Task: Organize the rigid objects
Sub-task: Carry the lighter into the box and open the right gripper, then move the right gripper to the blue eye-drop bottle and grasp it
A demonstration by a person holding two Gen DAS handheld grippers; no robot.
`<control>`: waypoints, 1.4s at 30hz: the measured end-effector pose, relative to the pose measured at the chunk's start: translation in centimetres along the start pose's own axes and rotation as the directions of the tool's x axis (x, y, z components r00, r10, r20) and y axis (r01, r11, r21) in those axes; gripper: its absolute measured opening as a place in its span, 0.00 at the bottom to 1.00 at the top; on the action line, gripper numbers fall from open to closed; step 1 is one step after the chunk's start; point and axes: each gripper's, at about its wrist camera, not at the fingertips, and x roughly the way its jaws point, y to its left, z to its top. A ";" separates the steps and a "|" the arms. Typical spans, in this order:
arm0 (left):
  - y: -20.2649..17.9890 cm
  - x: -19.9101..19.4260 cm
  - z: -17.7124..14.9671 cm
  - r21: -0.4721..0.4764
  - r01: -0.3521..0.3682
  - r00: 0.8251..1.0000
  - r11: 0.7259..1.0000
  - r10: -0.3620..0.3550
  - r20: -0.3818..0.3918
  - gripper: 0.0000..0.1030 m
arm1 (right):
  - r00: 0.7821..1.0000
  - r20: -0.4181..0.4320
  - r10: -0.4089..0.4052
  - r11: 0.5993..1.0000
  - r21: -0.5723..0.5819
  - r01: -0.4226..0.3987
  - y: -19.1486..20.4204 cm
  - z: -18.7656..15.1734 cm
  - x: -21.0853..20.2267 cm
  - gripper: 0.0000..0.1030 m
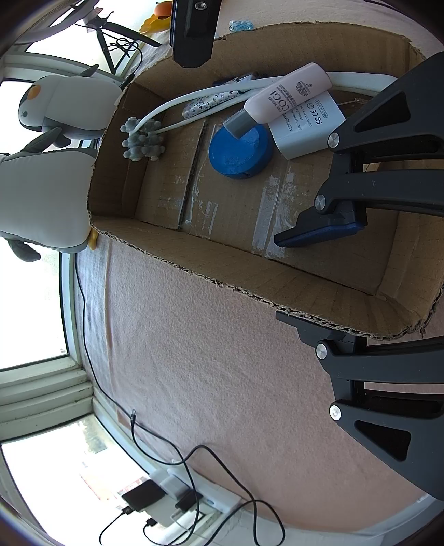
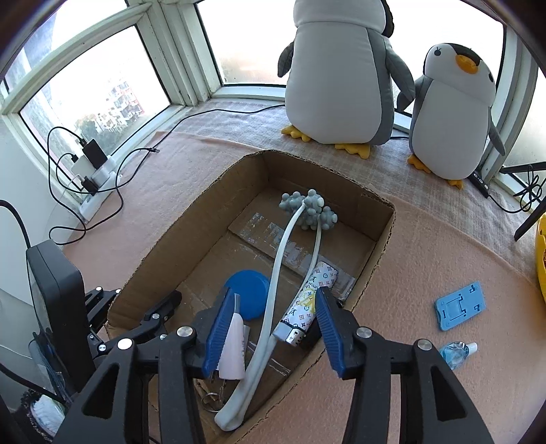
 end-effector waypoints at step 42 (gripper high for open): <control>0.0 0.0 0.0 -0.001 -0.001 1.000 1.000 0.001 0.000 0.34 | 0.995 -0.093 0.043 0.912 0.410 -0.001 -16.3 -3.5 0.4 0.44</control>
